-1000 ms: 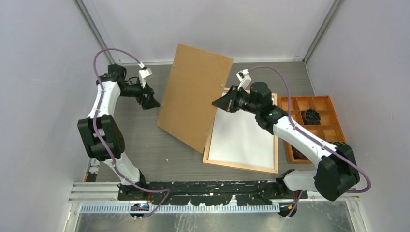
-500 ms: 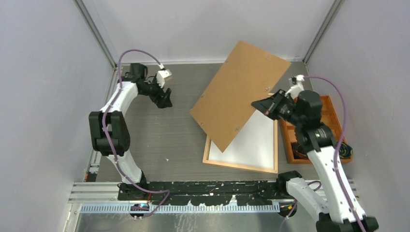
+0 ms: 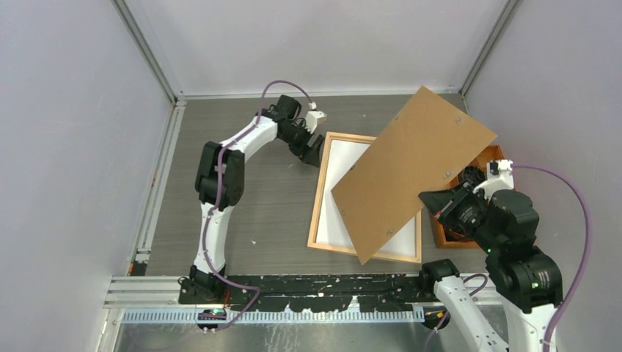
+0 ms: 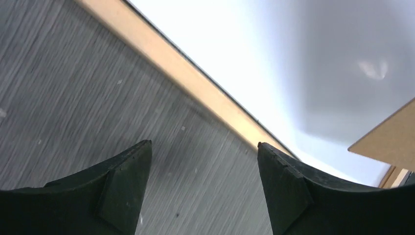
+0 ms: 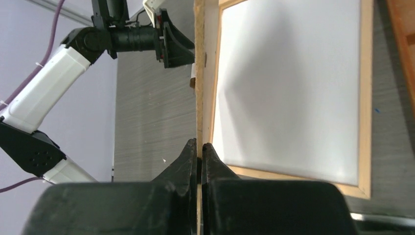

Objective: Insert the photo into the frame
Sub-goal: Move the photo frame to the center of the board.

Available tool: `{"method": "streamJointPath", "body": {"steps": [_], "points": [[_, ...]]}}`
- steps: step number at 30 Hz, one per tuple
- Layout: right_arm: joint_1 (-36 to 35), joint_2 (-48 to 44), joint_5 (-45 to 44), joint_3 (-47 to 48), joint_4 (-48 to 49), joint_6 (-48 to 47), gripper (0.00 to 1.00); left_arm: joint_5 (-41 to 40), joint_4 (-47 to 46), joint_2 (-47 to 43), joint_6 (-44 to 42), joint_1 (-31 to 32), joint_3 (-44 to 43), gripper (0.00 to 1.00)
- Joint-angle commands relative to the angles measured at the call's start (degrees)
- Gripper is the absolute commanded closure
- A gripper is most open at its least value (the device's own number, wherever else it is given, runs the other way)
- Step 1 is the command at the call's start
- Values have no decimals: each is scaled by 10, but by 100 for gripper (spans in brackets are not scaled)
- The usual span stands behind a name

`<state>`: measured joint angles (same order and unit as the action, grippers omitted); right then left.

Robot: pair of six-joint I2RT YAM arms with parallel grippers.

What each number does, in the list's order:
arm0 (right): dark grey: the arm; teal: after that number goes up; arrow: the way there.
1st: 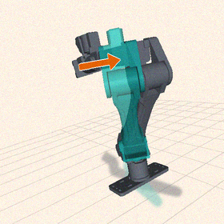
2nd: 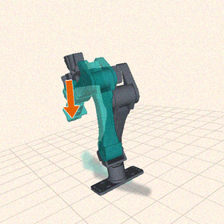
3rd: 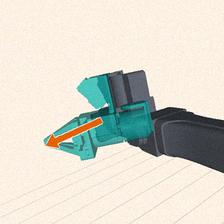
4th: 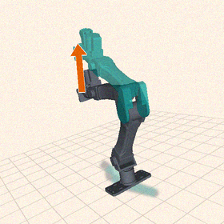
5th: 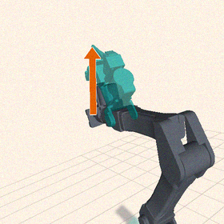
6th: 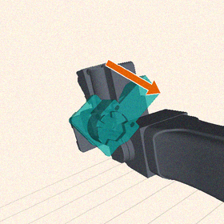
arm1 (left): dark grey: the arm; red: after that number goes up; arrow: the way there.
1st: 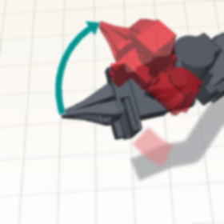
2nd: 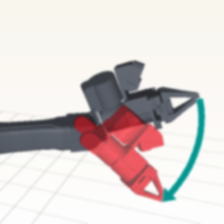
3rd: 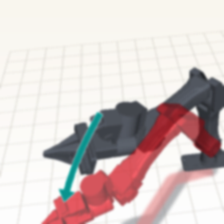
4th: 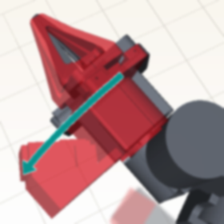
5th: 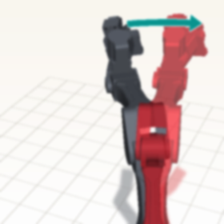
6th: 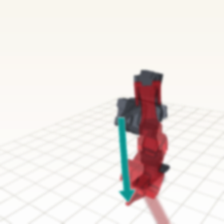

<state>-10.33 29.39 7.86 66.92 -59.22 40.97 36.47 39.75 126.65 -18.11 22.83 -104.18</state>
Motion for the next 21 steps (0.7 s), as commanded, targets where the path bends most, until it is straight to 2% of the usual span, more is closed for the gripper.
{"method": "streamJointPath", "body": {"steps": [1,7,11,21], "points": [[0,-11,-32,49,-18,-13,99,15,8,28,75,20,-64,21],[0,-6,-15,53,-27,-17,99,10,8,60,95,42,-87,28],[-1,0,-3,53,-20,-18,99,-16,10,78,101,46,-92,40],[0,21,55,23,41,2,99,-99,25,96,110,48,-104,56]]}}
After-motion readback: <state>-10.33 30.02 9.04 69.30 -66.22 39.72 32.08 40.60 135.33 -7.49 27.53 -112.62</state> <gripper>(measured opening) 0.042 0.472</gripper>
